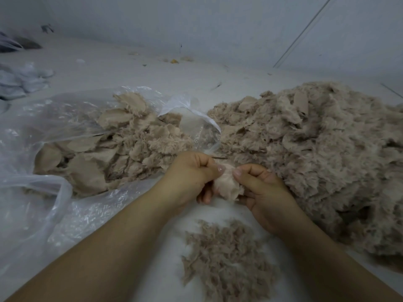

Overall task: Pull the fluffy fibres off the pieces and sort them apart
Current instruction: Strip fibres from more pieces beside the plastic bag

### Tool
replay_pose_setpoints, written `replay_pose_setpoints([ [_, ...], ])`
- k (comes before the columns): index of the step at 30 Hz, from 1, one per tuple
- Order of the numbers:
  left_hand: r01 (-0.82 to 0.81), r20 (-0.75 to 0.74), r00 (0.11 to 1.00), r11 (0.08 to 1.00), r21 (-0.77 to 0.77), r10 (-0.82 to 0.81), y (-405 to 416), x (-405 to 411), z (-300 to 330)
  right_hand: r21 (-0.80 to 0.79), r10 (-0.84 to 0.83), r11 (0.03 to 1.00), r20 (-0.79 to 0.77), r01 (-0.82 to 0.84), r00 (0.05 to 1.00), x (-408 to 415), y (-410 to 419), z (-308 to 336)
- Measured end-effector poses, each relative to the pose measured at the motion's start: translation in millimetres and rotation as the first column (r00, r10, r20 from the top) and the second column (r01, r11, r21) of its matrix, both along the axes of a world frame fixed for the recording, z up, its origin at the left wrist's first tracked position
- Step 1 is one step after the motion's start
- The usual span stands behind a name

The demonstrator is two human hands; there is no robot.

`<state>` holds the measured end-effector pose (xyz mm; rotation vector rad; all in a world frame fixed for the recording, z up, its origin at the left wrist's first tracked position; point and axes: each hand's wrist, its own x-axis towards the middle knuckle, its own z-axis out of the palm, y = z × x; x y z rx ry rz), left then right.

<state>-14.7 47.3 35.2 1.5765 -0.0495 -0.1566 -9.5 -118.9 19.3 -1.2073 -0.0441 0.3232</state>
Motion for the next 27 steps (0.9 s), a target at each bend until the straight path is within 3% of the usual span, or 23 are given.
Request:
replay_pose_setpoints([
  [8, -0.144, 0.098, 0.984, 0.989, -0.029, 0.146, 5, 3, 1, 0.140, -0.008, 0.990, -0.066, 0.017, 0.998, -2, 2, 2],
  [16, -0.194, 0.162, 0.966, 0.980, -0.052, 0.200, 6, 6, 0, 0.046, 0.042, 0.998, 0.045, -0.045, 0.998, -3, 2, 4],
  [20, -0.174, 0.162, 0.971, 0.984, -0.042, 0.178, 5, 5, -1, 0.034, 0.028, 0.999, 0.014, -0.029, 1.000, -1, 1, 3],
  [27, -0.287, 0.167, 0.938, 0.951, -0.110, 0.303, 17, 12, 0, -0.033, -0.052, 0.998, -0.025, 0.051, 0.998, 3, 1, -2],
])
